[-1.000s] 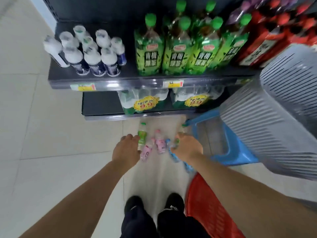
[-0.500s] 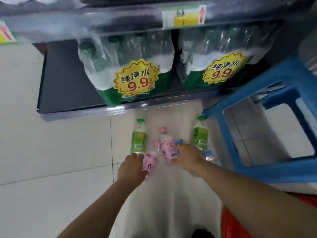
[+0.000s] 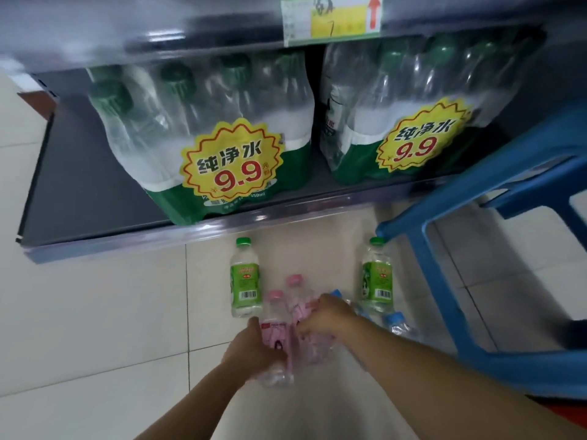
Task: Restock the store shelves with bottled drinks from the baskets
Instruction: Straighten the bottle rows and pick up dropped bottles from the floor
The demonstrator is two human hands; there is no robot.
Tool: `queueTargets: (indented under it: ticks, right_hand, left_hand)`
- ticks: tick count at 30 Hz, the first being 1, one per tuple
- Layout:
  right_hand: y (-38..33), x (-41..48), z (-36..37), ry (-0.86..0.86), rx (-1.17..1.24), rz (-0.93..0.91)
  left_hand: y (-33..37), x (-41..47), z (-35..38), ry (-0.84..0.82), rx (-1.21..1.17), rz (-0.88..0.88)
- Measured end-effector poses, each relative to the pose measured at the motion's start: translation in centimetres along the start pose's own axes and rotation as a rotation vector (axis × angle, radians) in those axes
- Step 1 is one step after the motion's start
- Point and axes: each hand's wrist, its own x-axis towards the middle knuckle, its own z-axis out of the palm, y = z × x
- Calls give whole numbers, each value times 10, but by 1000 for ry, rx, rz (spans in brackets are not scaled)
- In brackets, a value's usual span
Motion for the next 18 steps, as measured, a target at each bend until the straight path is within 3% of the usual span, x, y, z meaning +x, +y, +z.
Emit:
queueTargets:
  ticks: [3, 7, 18]
  right_hand:
    - [4, -27, -19, -115, 300, 2]
    - [-3, -87, -55, -127, 475, -50]
    - [-71, -298, -170, -98, 657, -139]
  left_hand:
    - [15, -19, -19, -56, -228, -19]
    - [53, -74, -47, -102, -385, 41]
    - [173, -276, -140, -140, -474, 131]
